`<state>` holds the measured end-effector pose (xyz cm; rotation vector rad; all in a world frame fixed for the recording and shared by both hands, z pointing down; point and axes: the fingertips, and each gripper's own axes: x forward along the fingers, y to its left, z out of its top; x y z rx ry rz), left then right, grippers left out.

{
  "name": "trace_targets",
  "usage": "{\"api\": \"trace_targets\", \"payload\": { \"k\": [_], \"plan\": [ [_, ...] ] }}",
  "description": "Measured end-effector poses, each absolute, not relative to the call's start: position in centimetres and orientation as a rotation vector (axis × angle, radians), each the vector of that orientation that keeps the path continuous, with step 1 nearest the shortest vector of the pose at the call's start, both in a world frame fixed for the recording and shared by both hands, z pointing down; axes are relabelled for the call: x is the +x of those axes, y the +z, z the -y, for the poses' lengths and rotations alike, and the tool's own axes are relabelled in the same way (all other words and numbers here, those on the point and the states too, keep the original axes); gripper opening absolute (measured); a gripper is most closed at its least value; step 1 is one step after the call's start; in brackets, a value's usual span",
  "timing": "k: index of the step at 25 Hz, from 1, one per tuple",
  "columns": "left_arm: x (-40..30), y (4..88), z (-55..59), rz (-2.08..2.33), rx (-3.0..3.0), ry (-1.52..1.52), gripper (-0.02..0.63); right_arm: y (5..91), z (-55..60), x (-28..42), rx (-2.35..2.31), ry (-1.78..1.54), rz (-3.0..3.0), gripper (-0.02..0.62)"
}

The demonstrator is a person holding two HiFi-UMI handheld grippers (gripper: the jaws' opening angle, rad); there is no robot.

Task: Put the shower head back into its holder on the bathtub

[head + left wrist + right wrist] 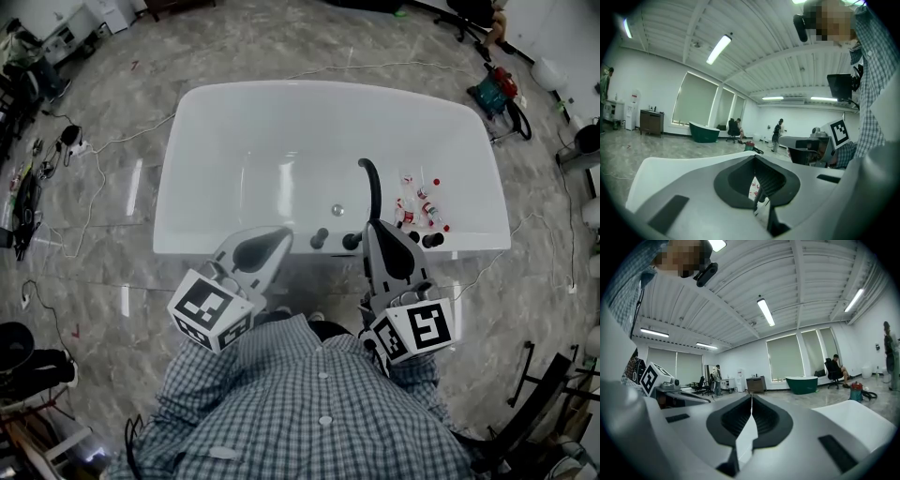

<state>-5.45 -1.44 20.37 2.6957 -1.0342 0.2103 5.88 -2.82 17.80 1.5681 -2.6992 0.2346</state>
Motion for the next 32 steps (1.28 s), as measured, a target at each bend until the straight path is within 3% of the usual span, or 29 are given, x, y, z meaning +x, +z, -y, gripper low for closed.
{"api": "trace_targets", "payload": {
  "k": [32],
  "plan": [
    [-3.4, 19.9, 1.6, 0.934, 2.750, 0.157, 0.011, 18.2, 2.0, 7.9, 1.627, 0.204, 2.604, 0.018]
  ]
}}
